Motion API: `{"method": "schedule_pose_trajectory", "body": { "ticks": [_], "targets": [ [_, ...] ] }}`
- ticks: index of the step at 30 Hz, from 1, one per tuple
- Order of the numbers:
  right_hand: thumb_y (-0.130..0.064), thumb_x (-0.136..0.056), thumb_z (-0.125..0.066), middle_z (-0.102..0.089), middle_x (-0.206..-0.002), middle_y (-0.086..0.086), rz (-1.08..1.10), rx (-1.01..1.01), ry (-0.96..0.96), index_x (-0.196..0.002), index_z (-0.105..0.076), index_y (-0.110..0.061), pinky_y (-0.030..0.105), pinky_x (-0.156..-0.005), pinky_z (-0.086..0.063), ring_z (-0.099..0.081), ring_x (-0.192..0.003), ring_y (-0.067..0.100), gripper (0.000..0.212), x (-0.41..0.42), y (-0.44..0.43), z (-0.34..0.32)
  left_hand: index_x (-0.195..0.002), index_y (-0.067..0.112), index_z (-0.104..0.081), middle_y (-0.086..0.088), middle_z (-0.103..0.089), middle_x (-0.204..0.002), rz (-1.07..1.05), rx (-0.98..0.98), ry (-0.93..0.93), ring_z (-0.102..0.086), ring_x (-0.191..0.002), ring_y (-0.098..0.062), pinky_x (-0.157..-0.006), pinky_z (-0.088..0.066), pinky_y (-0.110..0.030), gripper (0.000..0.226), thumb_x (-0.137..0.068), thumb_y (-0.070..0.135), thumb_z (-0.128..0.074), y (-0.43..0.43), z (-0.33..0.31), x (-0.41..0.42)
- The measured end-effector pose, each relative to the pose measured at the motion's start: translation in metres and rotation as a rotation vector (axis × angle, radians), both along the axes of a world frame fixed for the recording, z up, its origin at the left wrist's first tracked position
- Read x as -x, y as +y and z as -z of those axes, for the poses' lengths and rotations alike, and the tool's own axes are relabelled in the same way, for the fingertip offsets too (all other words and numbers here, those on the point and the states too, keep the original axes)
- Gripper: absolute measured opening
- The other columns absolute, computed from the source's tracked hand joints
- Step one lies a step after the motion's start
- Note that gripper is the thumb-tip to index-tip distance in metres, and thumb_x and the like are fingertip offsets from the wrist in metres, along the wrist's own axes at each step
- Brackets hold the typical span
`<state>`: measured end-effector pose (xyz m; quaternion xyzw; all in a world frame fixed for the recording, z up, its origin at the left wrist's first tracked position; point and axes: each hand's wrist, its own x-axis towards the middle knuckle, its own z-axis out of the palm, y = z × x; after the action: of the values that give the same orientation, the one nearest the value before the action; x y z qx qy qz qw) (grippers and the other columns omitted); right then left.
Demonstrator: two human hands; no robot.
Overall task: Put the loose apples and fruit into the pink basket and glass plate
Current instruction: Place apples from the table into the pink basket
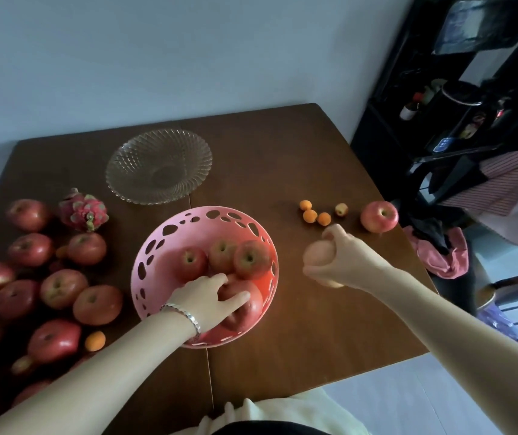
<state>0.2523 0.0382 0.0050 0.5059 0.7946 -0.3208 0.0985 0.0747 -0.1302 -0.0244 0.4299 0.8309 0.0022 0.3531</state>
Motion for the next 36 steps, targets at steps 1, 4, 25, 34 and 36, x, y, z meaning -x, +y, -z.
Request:
{"method": "schedule_pose_trajectory", "body": {
  "ticks": [1,4,25,34,36],
  "targets": [
    [-0.055,-0.063,-0.073,-0.054,-0.104,-0.001,-0.011,-0.016,0.097,-0.117,-0.040,-0.027,0.035,-0.077,-0.056,-0.059,-0.092,0.018,0.070,0.015,0.001,-0.011,-0.125,0.032,-0.046,0.002,-0.056,-0.126,-0.015,-0.005,-0.021,-0.054,-0.114,-0.023,-0.096,-0.044,-0.040,0.054,-0.084,0.065,-0.038,0.000,0.001,0.002],
    [-0.059,-0.064,-0.072,-0.055,-0.100,-0.003,-0.054,-0.032,0.303,-0.108,-0.043,-0.031,0.030,-0.071,-0.056,-0.059,-0.089,0.014,0.060,0.059,0.003,-0.027,-0.116,0.032,-0.052,0.006,-0.061,-0.117,-0.059,-0.018,-0.054,-0.057,-0.109,-0.021,-0.094,-0.045,-0.038,0.048,-0.081,0.065,-0.042,0.000,0.003,0.005],
    [-0.046,-0.072,-0.072,-0.040,-0.134,-0.001,-0.311,-0.121,0.276,-0.136,-0.037,-0.022,0.032,-0.106,-0.029,-0.029,-0.124,0.025,0.077,0.122,0.003,0.064,-0.118,0.027,-0.052,0.008,-0.056,-0.108,-0.745,-0.433,-0.313,-0.055,-0.098,-0.018,-0.088,-0.044,-0.028,0.046,-0.077,0.037,-0.070,0.071,0.017,0.056],
    [-0.048,-0.075,-0.069,-0.042,-0.132,-0.003,-0.216,0.103,0.264,-0.138,-0.035,-0.024,0.025,-0.099,-0.033,-0.034,-0.125,0.016,0.075,0.099,-0.002,0.077,-0.111,0.024,-0.052,0.007,-0.053,-0.097,-0.744,-0.436,-0.272,-0.052,-0.091,-0.018,-0.086,-0.044,-0.029,0.040,-0.076,0.031,-0.070,0.089,0.023,0.051],
    [-0.046,-0.075,-0.070,-0.046,-0.123,-0.005,-0.230,0.080,0.333,-0.131,-0.041,-0.023,0.024,-0.097,-0.037,-0.040,-0.119,0.015,0.067,0.095,0.001,0.073,-0.117,0.025,-0.050,0.004,-0.053,-0.098,-0.656,-0.390,-0.188,-0.051,-0.089,-0.019,-0.079,-0.038,-0.025,0.038,-0.082,0.032,-0.063,0.092,0.019,0.051]
  ]
}}
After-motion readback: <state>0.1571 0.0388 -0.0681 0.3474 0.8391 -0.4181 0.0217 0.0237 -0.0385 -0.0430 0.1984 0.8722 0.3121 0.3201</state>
